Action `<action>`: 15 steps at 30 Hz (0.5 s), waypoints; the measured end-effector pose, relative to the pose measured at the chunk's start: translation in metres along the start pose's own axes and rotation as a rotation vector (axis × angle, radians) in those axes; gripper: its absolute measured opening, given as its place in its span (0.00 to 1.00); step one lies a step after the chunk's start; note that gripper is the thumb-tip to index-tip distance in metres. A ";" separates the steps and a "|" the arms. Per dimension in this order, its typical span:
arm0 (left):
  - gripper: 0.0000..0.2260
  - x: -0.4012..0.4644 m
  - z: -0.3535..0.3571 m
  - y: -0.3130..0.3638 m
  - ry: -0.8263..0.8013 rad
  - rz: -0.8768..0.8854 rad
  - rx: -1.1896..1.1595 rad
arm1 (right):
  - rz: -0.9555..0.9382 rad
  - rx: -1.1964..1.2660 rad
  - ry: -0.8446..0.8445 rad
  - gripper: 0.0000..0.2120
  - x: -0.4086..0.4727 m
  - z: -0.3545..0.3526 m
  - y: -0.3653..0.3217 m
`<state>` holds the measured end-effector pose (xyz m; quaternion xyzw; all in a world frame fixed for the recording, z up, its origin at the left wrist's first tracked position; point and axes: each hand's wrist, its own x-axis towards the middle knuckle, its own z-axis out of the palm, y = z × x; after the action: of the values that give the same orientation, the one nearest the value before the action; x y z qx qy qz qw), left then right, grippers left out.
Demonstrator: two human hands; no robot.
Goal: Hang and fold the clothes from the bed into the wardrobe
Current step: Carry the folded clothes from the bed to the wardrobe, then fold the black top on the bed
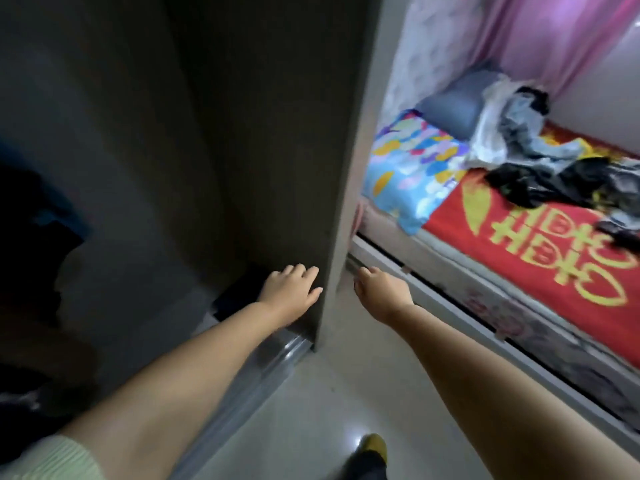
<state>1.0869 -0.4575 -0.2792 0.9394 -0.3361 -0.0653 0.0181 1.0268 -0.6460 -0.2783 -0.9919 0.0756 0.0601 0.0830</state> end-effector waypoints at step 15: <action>0.21 0.201 -0.023 0.330 0.025 0.447 -0.029 | 0.496 0.000 0.044 0.11 -0.097 -0.070 0.356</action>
<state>1.0365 -0.8409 -0.2529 0.8418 -0.5349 -0.0527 0.0501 0.8817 -0.9918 -0.2521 -0.9440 0.3187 0.0569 0.0639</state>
